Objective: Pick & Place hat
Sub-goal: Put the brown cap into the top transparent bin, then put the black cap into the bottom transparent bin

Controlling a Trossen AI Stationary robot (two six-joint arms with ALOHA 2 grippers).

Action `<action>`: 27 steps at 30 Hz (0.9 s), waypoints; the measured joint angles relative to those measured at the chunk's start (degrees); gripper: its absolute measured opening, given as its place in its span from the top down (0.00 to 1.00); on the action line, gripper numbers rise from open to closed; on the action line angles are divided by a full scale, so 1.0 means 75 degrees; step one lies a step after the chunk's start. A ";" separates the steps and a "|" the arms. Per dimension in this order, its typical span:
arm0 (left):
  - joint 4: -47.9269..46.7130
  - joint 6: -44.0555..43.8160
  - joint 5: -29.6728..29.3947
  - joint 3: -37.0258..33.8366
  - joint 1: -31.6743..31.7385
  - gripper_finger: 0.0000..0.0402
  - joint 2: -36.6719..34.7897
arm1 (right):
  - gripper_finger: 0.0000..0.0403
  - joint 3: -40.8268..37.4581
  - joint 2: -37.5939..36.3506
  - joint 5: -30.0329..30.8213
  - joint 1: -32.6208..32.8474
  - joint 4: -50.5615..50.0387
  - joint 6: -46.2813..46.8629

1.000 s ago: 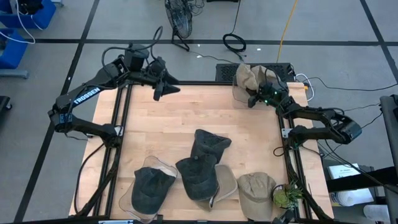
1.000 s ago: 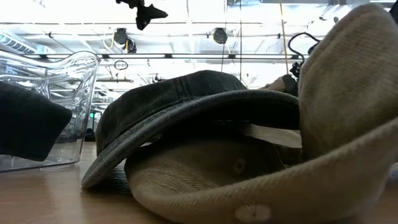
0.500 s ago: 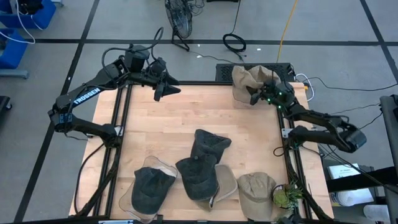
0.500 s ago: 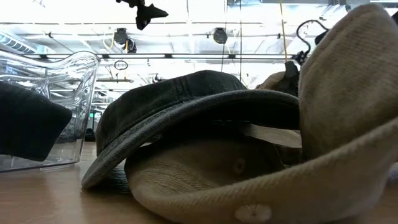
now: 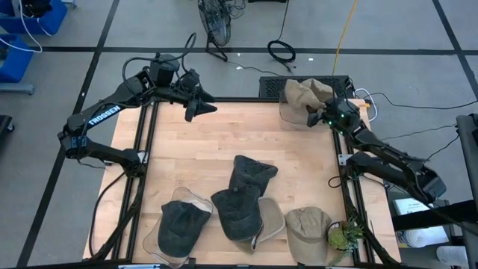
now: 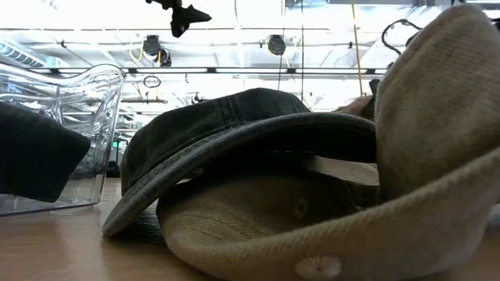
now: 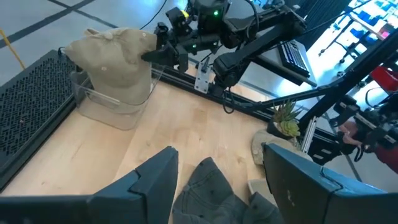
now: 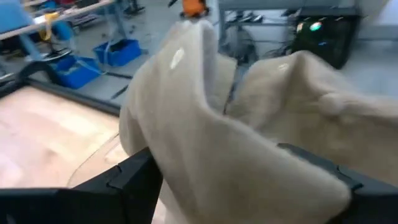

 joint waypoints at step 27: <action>-0.0006 0.0015 0.0011 0.0000 -0.0344 0.42 0.0003 | 0.40 0.1100 -0.1449 0.0376 0.0001 -0.3240 -0.0416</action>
